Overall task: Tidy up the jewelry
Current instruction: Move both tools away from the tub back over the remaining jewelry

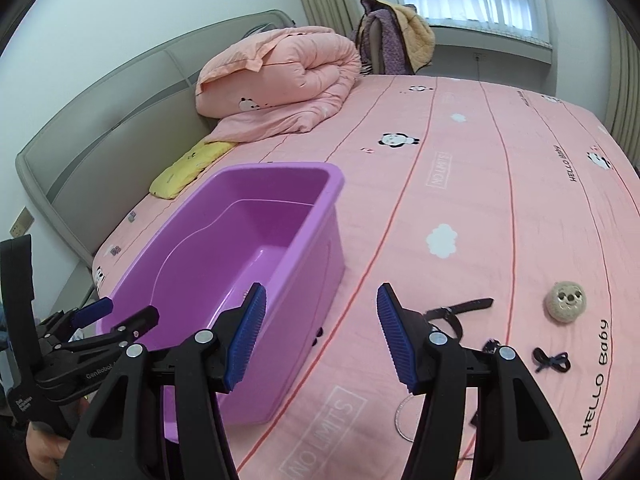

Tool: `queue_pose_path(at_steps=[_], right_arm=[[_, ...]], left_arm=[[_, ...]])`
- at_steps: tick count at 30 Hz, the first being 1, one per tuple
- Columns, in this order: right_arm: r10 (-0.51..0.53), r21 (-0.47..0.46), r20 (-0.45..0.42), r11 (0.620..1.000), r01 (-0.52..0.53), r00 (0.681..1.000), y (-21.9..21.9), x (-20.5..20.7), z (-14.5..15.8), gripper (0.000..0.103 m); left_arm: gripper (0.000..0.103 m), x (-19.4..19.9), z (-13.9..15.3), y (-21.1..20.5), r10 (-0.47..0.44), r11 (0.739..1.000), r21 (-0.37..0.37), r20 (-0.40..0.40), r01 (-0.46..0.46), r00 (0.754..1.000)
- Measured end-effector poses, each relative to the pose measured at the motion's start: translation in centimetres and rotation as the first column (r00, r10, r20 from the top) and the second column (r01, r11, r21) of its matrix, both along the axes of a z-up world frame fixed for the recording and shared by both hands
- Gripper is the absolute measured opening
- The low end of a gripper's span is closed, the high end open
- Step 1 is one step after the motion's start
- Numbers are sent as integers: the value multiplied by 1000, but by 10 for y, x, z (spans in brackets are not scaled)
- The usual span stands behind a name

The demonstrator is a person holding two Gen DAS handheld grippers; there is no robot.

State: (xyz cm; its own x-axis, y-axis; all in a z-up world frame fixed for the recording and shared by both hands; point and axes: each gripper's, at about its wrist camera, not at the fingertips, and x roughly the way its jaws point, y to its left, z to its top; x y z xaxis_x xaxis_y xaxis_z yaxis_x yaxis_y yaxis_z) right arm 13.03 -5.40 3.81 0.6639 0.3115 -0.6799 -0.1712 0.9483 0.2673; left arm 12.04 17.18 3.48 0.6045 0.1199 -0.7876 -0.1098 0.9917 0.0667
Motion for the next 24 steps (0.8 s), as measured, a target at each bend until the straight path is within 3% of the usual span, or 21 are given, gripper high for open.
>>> queue_pose_path(at_steps=[13, 24], right_arm=[[-108, -7, 8, 994, 108, 994, -89, -51, -10, 56], [-217, -26, -15, 976, 217, 976, -177, -100, -44, 56]], left_arm=[[82, -21, 5, -91, -131, 991, -9, 10, 131, 991], [83, -49, -21, -190, -292, 957, -12, -26, 291, 956]])
